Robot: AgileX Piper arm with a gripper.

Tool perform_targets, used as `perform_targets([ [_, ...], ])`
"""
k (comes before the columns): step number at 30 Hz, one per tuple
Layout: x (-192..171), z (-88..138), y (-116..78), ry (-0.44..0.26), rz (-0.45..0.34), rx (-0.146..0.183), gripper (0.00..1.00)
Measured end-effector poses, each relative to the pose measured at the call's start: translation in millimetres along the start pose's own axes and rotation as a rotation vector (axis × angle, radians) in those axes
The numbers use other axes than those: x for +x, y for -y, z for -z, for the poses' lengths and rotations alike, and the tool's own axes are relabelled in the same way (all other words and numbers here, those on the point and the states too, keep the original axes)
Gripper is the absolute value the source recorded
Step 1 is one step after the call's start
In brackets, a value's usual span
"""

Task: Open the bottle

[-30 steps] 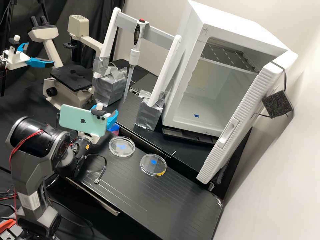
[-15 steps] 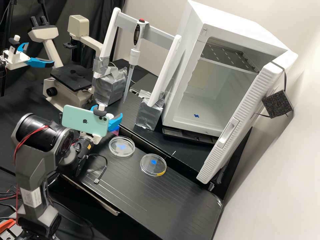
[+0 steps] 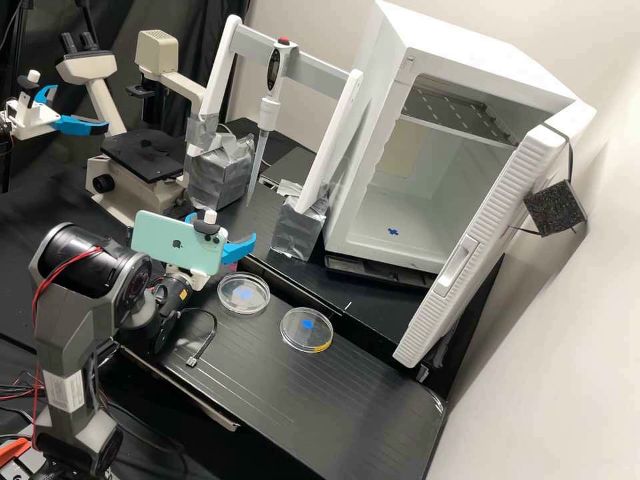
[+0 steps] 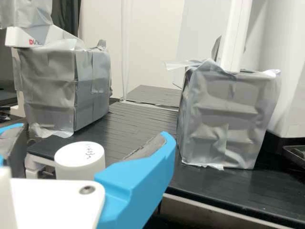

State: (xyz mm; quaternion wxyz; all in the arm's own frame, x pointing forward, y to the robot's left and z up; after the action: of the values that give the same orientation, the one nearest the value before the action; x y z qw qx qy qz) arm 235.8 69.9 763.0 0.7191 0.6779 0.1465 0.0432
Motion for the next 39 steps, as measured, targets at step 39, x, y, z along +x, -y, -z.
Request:
perform_targets([
  [39,0.7,0.3,4.7,0.015,0.005,-0.033,0.0],
])
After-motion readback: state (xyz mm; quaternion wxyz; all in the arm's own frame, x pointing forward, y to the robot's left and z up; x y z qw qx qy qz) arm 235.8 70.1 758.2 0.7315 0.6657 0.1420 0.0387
